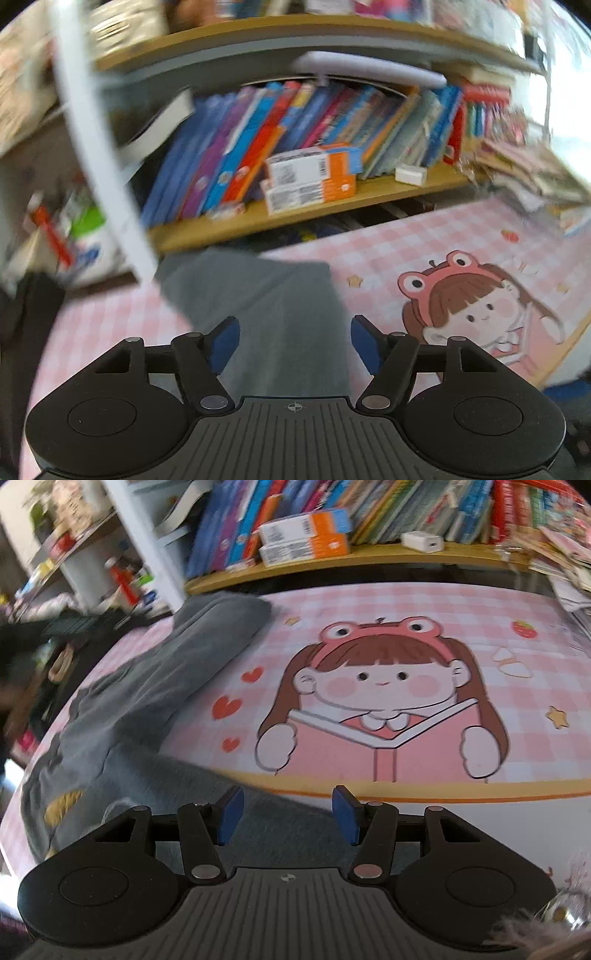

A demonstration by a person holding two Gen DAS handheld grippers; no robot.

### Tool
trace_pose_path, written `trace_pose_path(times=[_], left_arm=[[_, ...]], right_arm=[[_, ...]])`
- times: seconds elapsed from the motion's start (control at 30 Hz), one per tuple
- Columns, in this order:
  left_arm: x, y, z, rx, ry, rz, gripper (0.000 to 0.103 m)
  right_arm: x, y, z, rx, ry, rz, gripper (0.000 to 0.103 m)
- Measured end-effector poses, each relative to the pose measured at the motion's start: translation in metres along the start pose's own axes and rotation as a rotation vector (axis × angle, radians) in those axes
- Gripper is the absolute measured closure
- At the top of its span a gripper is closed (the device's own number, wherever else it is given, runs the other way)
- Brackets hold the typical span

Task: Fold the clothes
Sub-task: 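Lift the hem with the left gripper and fold it toward the collar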

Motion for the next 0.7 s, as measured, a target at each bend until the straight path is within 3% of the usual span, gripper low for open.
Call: trace_pose_path(times=[0.4, 0.5, 0.7], left_arm=[[-0.040, -0.113, -0.031, -0.004, -0.207, 0.126, 0.032], [-0.042, -0.138, -0.039, -0.050, -0.285, 0.187, 0.035], [-0.030, -0.158, -0.045, -0.030, -0.353, 0.284, 0.086]], right_arm=[[-0.001, -0.018, 0.008, -0.063, 0.135, 0.023, 0.039], [-0.003, -0.019, 0.007, -0.085, 0.126, 0.017, 0.038], [-0.005, -0.019, 0.004, -0.116, 0.100, 0.006, 0.038]])
Point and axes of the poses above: each gripper's, at about its wrist camera, not at the fingertips, and y roughly against the way its jaws point, z to its left, x to its underside, the point moved 6 cm from there along -y, roughly the way its jaws point, and after that the axes turned 7 degrees about -y, right-handed, at the moved point
